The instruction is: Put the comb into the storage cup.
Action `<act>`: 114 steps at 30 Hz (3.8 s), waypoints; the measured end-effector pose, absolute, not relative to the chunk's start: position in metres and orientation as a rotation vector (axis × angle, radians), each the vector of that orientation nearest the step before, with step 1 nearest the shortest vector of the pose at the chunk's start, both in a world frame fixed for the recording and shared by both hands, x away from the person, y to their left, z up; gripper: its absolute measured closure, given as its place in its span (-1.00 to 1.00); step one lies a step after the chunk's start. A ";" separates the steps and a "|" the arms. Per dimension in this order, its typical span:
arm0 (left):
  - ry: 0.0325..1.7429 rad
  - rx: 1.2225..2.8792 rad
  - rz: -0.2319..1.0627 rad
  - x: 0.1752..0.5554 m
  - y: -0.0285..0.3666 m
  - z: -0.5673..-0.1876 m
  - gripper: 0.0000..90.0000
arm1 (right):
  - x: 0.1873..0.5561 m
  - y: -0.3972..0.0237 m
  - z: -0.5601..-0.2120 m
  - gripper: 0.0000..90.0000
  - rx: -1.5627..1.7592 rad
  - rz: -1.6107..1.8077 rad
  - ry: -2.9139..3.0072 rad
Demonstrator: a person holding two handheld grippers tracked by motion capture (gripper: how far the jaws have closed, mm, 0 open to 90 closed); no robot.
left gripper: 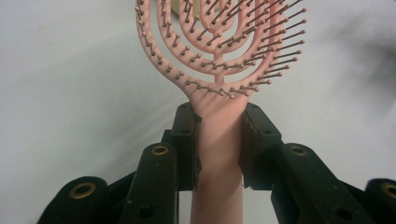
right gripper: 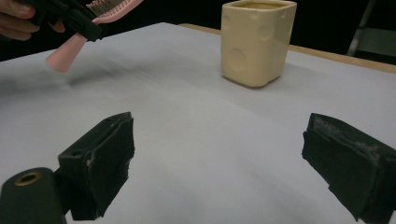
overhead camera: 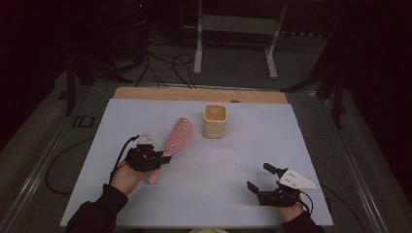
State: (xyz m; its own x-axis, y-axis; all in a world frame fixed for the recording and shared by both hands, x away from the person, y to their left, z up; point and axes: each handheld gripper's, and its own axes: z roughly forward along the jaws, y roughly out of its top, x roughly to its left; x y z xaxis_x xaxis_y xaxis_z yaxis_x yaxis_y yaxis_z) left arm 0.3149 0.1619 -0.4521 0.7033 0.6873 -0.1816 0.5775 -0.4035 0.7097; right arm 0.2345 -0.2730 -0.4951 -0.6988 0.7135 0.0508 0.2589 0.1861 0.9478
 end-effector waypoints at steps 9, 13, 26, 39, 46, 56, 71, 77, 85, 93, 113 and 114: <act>0.946 2.032 0.199 0.311 0.160 -0.457 0.58 | 0.234 -0.271 -0.495 -0.80 0.909 1.525 2.070; 0.943 2.008 0.215 0.309 0.160 -0.460 0.58 | 0.233 -0.269 -0.494 -0.80 0.904 1.520 2.074; 0.877 1.992 0.297 0.293 0.158 -0.463 0.58 | 0.233 -0.270 -0.492 -0.80 0.903 1.518 2.078; 0.892 1.984 0.380 0.284 0.166 -0.467 0.58 | 0.232 -0.266 -0.485 -0.80 0.895 1.481 2.114; 0.870 1.995 0.410 0.281 0.164 -0.467 0.58 | 0.228 -0.254 -0.470 -0.80 0.872 1.449 2.160; 0.849 1.978 0.388 0.278 0.162 -0.466 0.58 | 0.226 -0.248 -0.436 -0.80 0.847 1.492 2.154; 0.841 1.981 0.385 0.277 0.159 -0.465 0.58 | 0.236 -0.232 -0.395 -0.80 0.831 1.553 2.170; 0.841 1.981 0.377 0.277 0.158 -0.466 0.58 | 0.244 -0.224 -0.385 -0.80 0.810 1.550 2.189; 0.831 1.981 0.382 0.275 0.156 -0.465 0.58 | 0.253 -0.208 -0.375 -0.82 0.771 1.580 2.218; 0.826 1.982 0.379 0.275 0.155 -0.464 0.58 | 0.261 -0.192 -0.367 -0.82 0.740 1.594 2.212; 0.820 1.977 0.380 0.274 0.153 -0.464 0.58 | 0.294 -0.144 -0.355 -0.81 0.753 1.648 2.234; 0.819 1.977 0.377 0.275 0.153 -0.464 0.58 | 0.296 -0.141 -0.355 -0.81 0.761 1.647 2.236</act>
State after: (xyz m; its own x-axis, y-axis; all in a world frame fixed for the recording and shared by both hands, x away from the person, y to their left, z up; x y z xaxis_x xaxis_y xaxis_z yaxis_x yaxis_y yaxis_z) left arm 0.2745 0.1531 -0.4643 0.7305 0.6799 -0.0637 0.3941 -0.3436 0.8524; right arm 0.2962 -0.1409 -0.3547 -0.8286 0.5516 0.0963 0.2554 0.2193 0.9416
